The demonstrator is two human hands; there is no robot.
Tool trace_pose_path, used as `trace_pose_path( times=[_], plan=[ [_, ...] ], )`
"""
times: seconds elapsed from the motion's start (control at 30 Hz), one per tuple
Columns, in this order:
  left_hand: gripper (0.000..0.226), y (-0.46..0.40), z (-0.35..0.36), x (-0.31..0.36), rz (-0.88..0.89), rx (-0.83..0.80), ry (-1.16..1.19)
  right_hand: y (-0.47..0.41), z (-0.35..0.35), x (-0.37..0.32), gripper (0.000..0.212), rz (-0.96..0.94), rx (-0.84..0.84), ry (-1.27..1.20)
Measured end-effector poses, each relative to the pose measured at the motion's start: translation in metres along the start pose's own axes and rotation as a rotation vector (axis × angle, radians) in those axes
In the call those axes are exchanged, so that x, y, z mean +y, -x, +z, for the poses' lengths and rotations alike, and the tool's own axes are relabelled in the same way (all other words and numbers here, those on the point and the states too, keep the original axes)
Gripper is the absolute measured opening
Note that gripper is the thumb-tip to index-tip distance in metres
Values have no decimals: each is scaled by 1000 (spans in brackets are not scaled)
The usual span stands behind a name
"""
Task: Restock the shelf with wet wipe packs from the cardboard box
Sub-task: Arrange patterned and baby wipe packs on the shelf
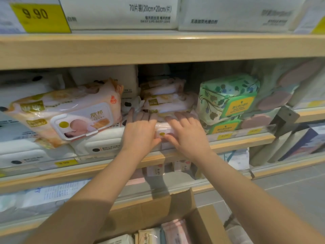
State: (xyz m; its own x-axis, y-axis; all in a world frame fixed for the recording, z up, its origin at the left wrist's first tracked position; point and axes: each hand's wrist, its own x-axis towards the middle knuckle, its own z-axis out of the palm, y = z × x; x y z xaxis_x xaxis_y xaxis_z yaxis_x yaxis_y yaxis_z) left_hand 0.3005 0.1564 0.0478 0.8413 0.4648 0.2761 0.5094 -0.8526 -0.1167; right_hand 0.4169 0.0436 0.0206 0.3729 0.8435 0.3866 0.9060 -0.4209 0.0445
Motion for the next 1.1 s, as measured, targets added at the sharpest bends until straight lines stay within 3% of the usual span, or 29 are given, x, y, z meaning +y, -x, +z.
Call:
trace_pose_path(
  times=[0.13, 0.2, 0.33, 0.37, 0.5, 0.7, 0.83, 1.0, 1.1],
  plan=[
    [47, -14, -18, -31, 55, -189, 251, -6, -16, -4, 57, 23, -125, -64],
    [44, -17, -18, -27, 60, -164, 255, -2, -33, -1, 57, -42, -136, -132],
    [40, -20, -5, 21, 137, -117, 193, 14, -78, 36, 47, -142, 333, -76],
    [40, -23, -2, 31, 129, -121, 165, 12, -87, 52, 52, -108, 363, -7],
    [49, -25, 9, 46, 62, -21, 67, -1, -94, 86, 73, 129, 101, 137],
    [46, -22, 26, 45, 57, 106, -8, -14, -78, 74, 63, 300, 121, 239],
    [43, -22, 31, 41, 48, 94, 115, -16, -76, 73, 64, 303, 121, 227],
    [50, -17, 8, 41, -2, -21, 241, -16, -94, 72, 75, 318, -27, 162],
    [62, 6, -20, 21, -4, 165, 427, -7, -104, 55, 74, 202, 33, 131]
  ],
)
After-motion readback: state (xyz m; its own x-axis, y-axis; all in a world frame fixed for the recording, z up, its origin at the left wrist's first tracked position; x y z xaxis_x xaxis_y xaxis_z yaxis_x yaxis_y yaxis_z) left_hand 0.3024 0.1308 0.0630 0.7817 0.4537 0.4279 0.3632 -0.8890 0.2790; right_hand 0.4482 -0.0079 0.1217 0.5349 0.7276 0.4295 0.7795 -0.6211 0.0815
